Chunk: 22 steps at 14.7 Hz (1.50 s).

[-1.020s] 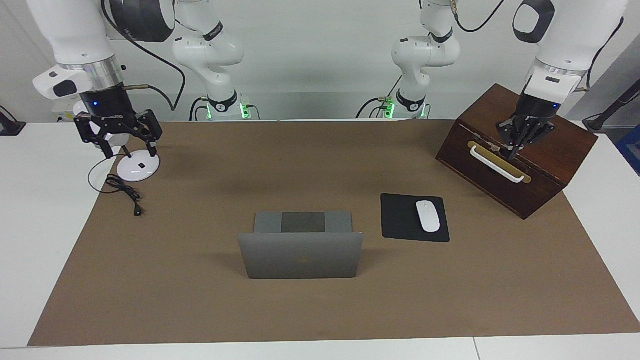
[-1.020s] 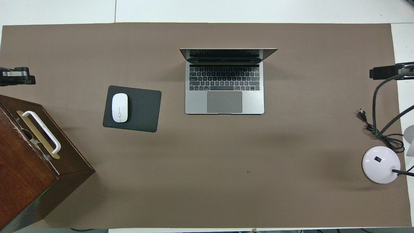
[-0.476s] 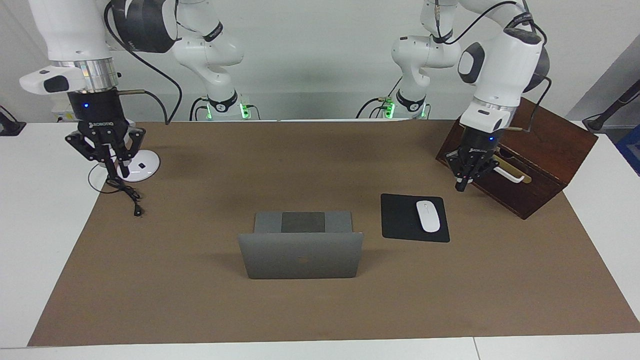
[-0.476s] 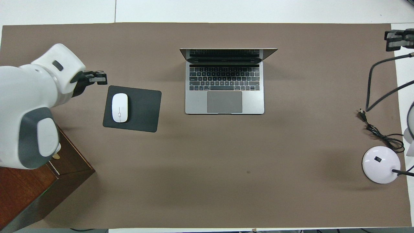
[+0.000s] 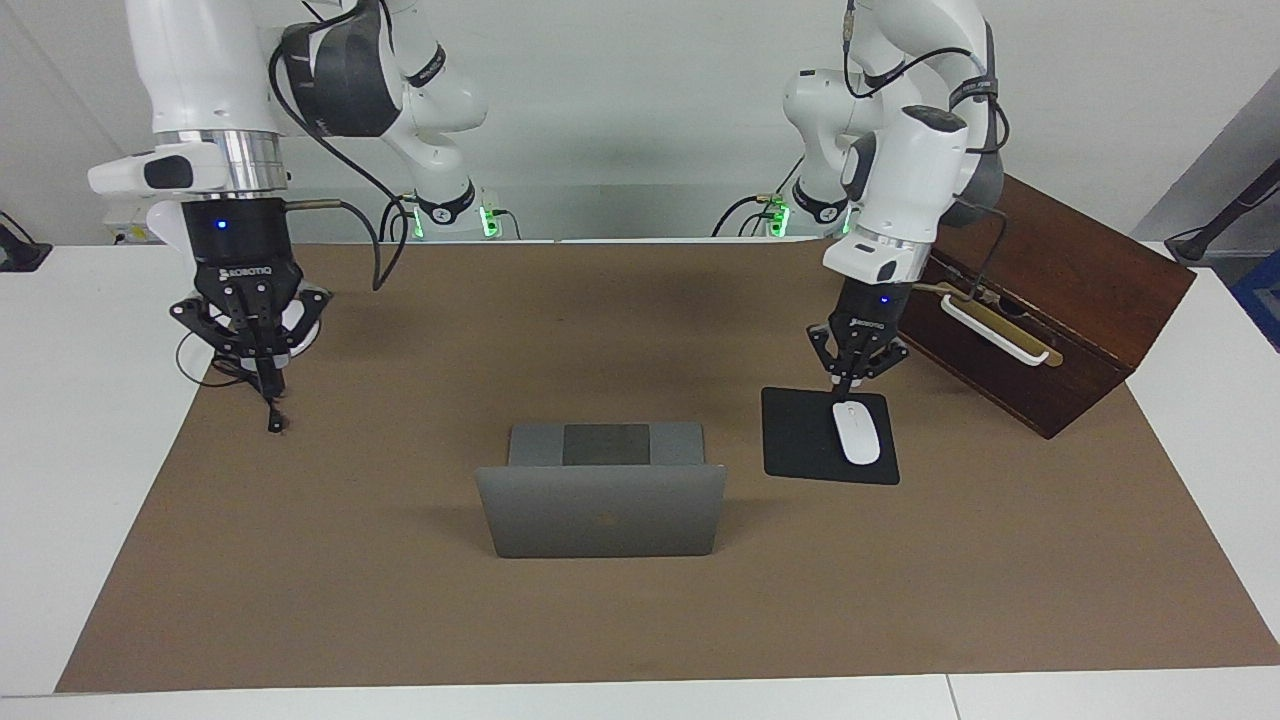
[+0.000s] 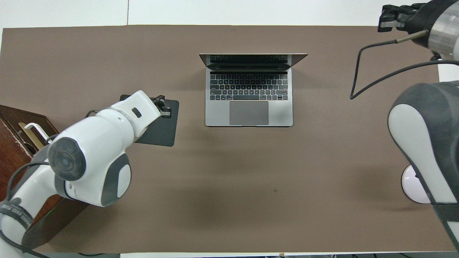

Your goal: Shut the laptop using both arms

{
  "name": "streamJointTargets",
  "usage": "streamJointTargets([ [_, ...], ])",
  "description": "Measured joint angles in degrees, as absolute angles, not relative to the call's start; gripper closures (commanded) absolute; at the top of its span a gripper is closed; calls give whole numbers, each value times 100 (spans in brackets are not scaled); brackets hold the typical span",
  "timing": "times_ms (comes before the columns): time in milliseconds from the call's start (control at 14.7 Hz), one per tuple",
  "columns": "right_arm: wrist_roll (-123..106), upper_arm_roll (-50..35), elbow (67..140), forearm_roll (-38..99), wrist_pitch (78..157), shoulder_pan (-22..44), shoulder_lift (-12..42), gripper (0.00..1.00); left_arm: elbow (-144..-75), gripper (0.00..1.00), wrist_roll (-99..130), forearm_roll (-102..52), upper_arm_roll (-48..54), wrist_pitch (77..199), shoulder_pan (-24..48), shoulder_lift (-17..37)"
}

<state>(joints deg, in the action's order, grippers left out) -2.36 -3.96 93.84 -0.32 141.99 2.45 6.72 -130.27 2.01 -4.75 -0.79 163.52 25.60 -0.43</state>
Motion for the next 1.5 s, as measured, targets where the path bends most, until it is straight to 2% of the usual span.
streamJointTargets([
  [204,695,-621,9035,-572,14203,275,1002,100,-13389,100,192,-475,-79,17085,2945,150],
  [408,1597,-878,8653,-1229,14203,284,1341,100,-13436,100,149,-475,-81,17658,3137,458],
  [612,2072,-1026,8197,-1337,14195,292,1705,100,-13444,100,121,-475,-84,18367,3275,913],
  [748,2660,-1193,7932,-1913,14150,301,1948,100,-13447,100,115,-475,-82,18912,3357,1279],
  [884,3441,-1529,7708,-2673,13863,331,2181,100,-13443,100,103,-475,-85,19505,3444,1664],
  [1020,3868,-1802,7553,-2876,13587,376,2348,100,-13434,100,103,-475,-87,19878,3508,1967],
  [1497,4868,-2138,7483,-2897,13064,670,2654,100,-13315,100,97,-475,-97,19987,3567,2104],
])
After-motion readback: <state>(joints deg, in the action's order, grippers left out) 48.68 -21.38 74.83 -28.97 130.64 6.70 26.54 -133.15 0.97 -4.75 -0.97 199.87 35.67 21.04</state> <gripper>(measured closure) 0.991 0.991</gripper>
